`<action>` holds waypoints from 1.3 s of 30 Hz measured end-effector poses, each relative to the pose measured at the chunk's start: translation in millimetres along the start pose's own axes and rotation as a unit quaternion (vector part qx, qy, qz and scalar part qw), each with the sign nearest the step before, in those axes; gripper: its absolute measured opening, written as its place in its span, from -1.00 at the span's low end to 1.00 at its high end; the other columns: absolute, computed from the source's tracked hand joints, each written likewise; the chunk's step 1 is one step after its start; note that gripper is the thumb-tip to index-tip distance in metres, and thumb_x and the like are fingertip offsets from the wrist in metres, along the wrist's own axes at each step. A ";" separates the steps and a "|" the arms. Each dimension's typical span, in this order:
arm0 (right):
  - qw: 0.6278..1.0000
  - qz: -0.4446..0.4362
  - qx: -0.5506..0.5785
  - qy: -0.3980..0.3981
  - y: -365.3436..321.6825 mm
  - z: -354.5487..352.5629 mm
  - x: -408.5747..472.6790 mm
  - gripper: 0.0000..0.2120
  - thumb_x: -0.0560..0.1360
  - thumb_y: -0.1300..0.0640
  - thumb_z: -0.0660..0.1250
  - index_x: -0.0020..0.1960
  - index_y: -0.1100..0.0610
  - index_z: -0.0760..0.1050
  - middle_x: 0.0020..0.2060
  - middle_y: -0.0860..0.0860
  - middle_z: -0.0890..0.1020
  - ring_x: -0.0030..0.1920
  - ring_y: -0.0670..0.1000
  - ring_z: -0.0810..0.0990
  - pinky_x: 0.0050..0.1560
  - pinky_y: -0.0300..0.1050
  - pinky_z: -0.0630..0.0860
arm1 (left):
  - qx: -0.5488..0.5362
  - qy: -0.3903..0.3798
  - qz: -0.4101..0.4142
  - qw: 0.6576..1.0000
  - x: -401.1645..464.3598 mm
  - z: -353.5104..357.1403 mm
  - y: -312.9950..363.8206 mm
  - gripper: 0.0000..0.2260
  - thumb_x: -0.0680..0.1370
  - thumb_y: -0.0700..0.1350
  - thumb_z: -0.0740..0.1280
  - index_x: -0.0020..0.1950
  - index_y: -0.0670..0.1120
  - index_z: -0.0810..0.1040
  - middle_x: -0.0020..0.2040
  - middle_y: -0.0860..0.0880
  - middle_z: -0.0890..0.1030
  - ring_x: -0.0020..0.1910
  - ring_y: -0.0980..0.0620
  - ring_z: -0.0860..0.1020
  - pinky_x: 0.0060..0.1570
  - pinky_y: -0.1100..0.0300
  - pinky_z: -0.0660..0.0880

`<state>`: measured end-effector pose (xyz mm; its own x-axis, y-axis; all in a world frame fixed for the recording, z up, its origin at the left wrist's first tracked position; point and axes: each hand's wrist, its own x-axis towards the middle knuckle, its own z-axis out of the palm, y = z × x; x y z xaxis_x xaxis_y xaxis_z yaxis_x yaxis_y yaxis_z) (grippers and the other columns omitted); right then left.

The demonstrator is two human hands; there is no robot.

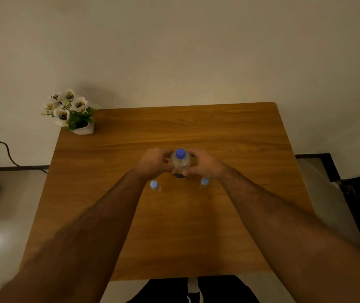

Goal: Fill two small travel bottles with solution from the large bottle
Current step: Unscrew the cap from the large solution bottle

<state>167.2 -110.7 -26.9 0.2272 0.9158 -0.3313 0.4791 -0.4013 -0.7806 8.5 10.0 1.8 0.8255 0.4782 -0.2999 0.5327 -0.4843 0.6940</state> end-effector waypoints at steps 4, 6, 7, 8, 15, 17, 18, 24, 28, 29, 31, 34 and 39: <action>0.999 -0.013 0.038 -0.005 -24.9 -28.5 -7.6 -0.31 0.30 0.10 0.60 0.37 0.06 0.43 0.29 -0.05 0.53 0.21 -0.13 0.48 0.17 -0.18 0.42 | -0.043 -0.004 0.018 0.999 -0.4 -26.0 20.4 -0.49 0.36 -0.17 0.56 0.28 -0.02 0.55 0.14 0.04 0.64 0.07 0.10 0.59 0.07 0.20 0.52; 0.996 -0.034 0.079 -0.009 -42.1 -47.8 -12.8 -0.37 0.33 0.14 0.59 0.34 0.08 0.45 0.24 -0.05 0.57 0.20 -0.11 0.54 0.18 -0.18 0.48 | -0.081 -0.003 0.033 0.996 -1.5 -44.4 35.2 -0.51 0.38 -0.17 0.55 0.29 -0.05 0.55 0.19 0.05 0.61 0.10 0.13 0.57 0.07 0.28 0.51; 0.994 -0.042 0.098 -0.006 -52.5 -57.8 -16.8 -0.40 0.34 0.16 0.58 0.32 0.07 0.46 0.20 -0.06 0.59 0.18 -0.12 0.56 0.17 -0.19 0.51 | -0.109 -0.001 0.039 0.993 -3.4 -54.4 44.5 -0.50 0.38 -0.18 0.54 0.30 -0.06 0.54 0.20 0.05 0.60 0.11 0.16 0.56 0.05 0.34 0.50; 0.993 -0.051 0.111 0.000 -63.1 -67.7 -20.2 -0.42 0.35 0.17 0.57 0.31 0.06 0.47 0.18 -0.07 0.60 0.17 -0.11 0.58 0.17 -0.17 0.53 | -0.139 0.002 0.044 0.989 -5.4 -64.6 54.2 -0.50 0.40 -0.19 0.53 0.32 -0.07 0.52 0.20 0.07 0.60 0.12 0.18 0.56 0.02 0.38 0.50; 0.982 -0.114 0.129 0.076 -145.6 -140.4 -40.2 -0.46 0.47 0.00 0.44 0.38 0.03 0.35 0.26 -0.01 0.55 0.24 -0.03 0.55 0.22 -0.03 0.52 | -0.256 0.076 0.107 0.958 -15.6 -133.9 127.6 -0.60 0.51 -0.14 0.41 0.34 -0.05 0.48 0.20 0.01 0.62 0.13 0.02 0.61 -0.02 0.09 0.63; 0.977 -0.139 0.124 0.102 -168.7 -158.6 -47.3 -0.52 0.51 0.04 0.40 0.38 0.03 0.34 0.27 -0.01 0.54 0.24 -0.04 0.54 0.17 -0.08 0.52 | -0.261 0.098 0.130 0.951 -18.9 -152.3 148.8 -0.61 0.52 -0.13 0.41 0.34 -0.05 0.48 0.18 0.00 0.63 0.12 0.01 0.62 -0.01 0.05 0.63; 0.974 -0.150 0.120 0.116 -179.2 -166.6 -50.6 -0.52 0.53 0.05 0.38 0.40 0.03 0.33 0.29 -0.01 0.52 0.25 -0.03 0.53 0.17 -0.08 0.53 | -0.261 0.109 0.139 0.949 -20.1 -161.5 158.8 -0.61 0.52 -0.12 0.41 0.34 -0.05 0.48 0.18 -0.01 0.63 0.13 0.01 0.62 0.00 0.04 0.63; 0.957 -0.205 0.117 0.170 -237.2 -206.9 -67.1 -0.48 0.57 0.01 0.30 0.49 -0.01 0.24 0.37 0.01 0.46 0.32 0.06 0.48 0.20 0.11 0.55 | -0.236 0.143 0.198 0.941 -30.3 -218.8 218.0 -0.66 0.51 -0.09 0.41 0.29 0.01 0.51 0.10 0.05 0.66 0.06 0.04 0.65 -0.08 0.10 0.64; 0.947 -0.230 0.123 0.188 -265.2 -227.8 -75.8 -0.47 0.57 -0.01 0.29 0.50 -0.04 0.23 0.36 -0.03 0.46 0.31 0.07 0.50 0.17 0.15 0.56 | -0.211 0.164 0.221 0.938 -39.0 -246.2 252.0 -0.63 0.52 -0.08 0.40 0.32 -0.03 0.49 0.09 0.07 0.66 0.03 0.07 0.65 -0.11 0.12 0.64; 0.944 -0.237 0.118 0.196 -273.3 -233.8 -78.4 -0.46 0.57 -0.03 0.30 0.50 -0.05 0.23 0.37 -0.03 0.46 0.31 0.07 0.50 0.16 0.16 0.56 | -0.205 0.170 0.229 0.936 -42.1 -253.5 260.9 -0.63 0.52 -0.08 0.40 0.33 -0.03 0.49 0.08 0.07 0.66 0.03 0.08 0.65 -0.13 0.13 0.64; 0.940 -0.248 0.112 0.207 -287.6 -244.6 -82.8 -0.44 0.56 -0.05 0.31 0.51 -0.06 0.21 0.39 -0.02 0.44 0.31 0.09 0.50 0.17 0.19 0.56 | -0.196 0.180 0.240 0.934 -48.1 -266.4 276.6 -0.62 0.52 -0.08 0.40 0.33 -0.05 0.49 0.07 0.08 0.66 0.01 0.08 0.66 -0.14 0.14 0.64; 0.933 -0.268 0.111 0.214 -308.7 -259.3 -91.2 -0.40 0.53 -0.03 0.36 0.51 -0.08 0.21 0.38 -0.02 0.46 0.29 0.09 0.53 0.15 0.19 0.57 | -0.178 0.192 0.258 0.930 -57.5 -285.0 297.7 -0.61 0.53 -0.08 0.39 0.34 -0.08 0.48 0.09 0.02 0.67 0.02 0.06 0.66 -0.12 0.10 0.64; 0.926 -0.291 0.092 0.220 -336.5 -276.5 -101.6 -0.29 0.46 0.06 0.47 0.50 -0.11 0.20 0.33 -0.05 0.49 0.15 0.04 0.61 0.05 0.09 0.62 | -0.174 0.210 0.276 0.922 -70.8 -307.1 321.6 -0.62 0.53 -0.09 0.39 0.34 -0.11 0.49 0.09 -0.04 0.68 0.00 0.01 0.68 -0.08 0.00 0.64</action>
<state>217.4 -73.9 416.0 0.3182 0.8636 0.3912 0.4861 0.2056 -0.8494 64.1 45.3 447.2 0.7697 0.5058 0.3896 -0.0980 -0.5094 0.8549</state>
